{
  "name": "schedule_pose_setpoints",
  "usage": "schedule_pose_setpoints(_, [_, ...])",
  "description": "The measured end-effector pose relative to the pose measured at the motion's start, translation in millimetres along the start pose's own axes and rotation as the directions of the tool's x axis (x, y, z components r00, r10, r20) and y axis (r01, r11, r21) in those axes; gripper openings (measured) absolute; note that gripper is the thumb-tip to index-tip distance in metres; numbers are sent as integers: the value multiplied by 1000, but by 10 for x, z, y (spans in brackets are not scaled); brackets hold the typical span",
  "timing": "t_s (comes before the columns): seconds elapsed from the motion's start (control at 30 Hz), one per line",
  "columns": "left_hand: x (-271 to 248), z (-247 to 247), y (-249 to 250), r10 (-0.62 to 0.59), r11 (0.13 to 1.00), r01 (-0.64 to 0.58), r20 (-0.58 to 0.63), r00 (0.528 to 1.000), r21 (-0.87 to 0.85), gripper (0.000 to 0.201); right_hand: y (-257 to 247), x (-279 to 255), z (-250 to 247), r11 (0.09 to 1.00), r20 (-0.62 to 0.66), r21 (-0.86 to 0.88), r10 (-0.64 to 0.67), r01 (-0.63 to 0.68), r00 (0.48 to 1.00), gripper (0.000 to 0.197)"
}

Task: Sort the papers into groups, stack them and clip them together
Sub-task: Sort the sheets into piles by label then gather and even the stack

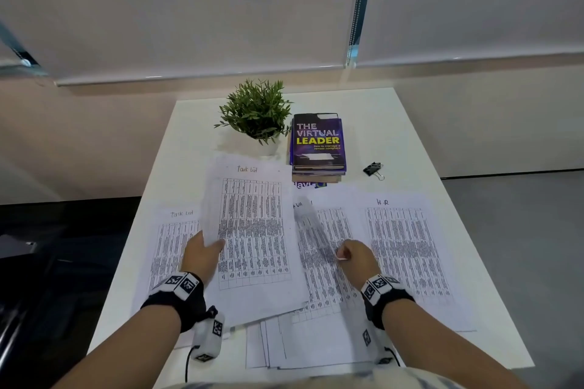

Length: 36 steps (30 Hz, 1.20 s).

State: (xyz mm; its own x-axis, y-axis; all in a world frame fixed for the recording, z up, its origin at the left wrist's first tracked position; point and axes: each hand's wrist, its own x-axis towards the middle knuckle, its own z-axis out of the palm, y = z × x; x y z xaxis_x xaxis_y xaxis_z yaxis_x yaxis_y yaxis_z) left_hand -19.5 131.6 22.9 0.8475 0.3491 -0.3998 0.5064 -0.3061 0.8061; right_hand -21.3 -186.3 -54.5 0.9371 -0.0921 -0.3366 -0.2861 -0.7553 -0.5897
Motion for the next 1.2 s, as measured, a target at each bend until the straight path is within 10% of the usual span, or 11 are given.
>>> schedule_pose_setpoints(0.13, [39, 3, 19, 2, 1000, -2, 25, 1000, -16, 32, -32, -53, 45, 987, -102, -146, 55, -69, 993, 5])
schedule_pose_setpoints(0.3, [56, -50, 26, 7, 1000, -6, 45, 999, -12, 24, 2, -67, 52, 901, -116, -290, 302, -323, 946, 42])
schedule_pose_setpoints(1.2, [60, -24, 60, 79, 993, -87, 97, 992, 85, 7, 54, -81, 51, 938, -201, -327, 51, -116, 978, 27])
